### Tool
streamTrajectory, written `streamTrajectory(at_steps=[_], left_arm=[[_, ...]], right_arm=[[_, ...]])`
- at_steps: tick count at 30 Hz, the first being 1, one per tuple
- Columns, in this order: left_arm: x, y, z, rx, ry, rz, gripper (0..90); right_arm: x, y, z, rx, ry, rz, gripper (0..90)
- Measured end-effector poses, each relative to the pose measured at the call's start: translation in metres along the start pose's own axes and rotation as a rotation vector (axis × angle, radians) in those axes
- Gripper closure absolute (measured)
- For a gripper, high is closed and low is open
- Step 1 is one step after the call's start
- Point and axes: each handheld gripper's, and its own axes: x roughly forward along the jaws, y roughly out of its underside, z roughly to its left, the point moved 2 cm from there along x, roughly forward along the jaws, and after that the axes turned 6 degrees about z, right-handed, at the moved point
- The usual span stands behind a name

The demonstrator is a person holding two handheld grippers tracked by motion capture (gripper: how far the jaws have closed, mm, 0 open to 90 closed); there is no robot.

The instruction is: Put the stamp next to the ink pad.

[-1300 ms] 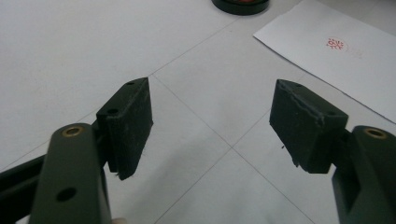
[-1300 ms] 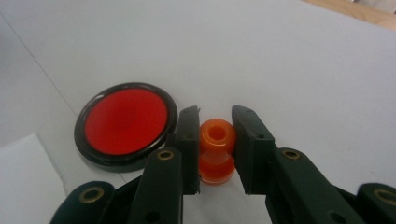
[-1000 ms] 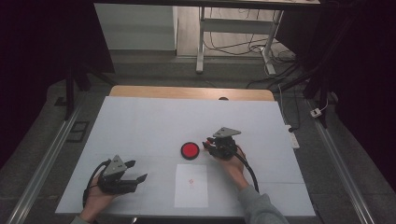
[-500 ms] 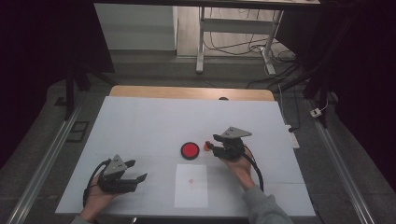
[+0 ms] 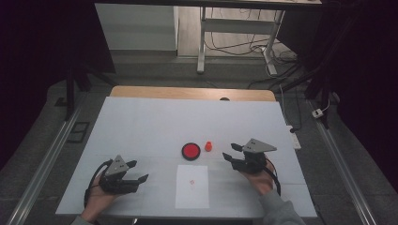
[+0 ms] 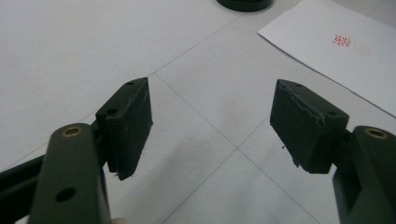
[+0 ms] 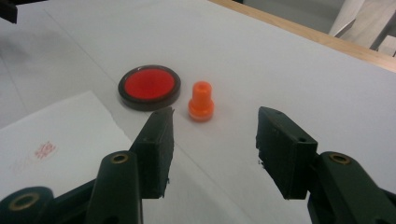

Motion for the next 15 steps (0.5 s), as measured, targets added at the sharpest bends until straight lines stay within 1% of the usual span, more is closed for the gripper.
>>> streamTrajectory(at_steps=[2,3,5,9,15], left_arm=[[0.000,0.000,0.000,0.001,-0.002,0.002,29.6],[0.000,0.000,0.000,0.001,-0.002,0.003,29.6],[0.001,0.000,0.000,0.000,-0.002,0.003,29.6],[0.001,0.000,-0.001,0.004,-0.002,0.004,29.5],[0.001,-0.001,-0.001,0.006,-0.001,0.004,29.5]], right_arm=[[-0.009,0.005,-0.001,0.004,0.003,-0.010,45.7],[-0.013,0.008,-0.002,0.001,0.007,-0.004,45.4],[-0.022,0.013,-0.002,-0.003,0.001,-0.012,45.0],[-0.038,0.024,-0.001,-0.018,0.009,-0.011,44.7],[-0.058,0.042,-0.007,-0.003,0.035,-0.011,44.4]])
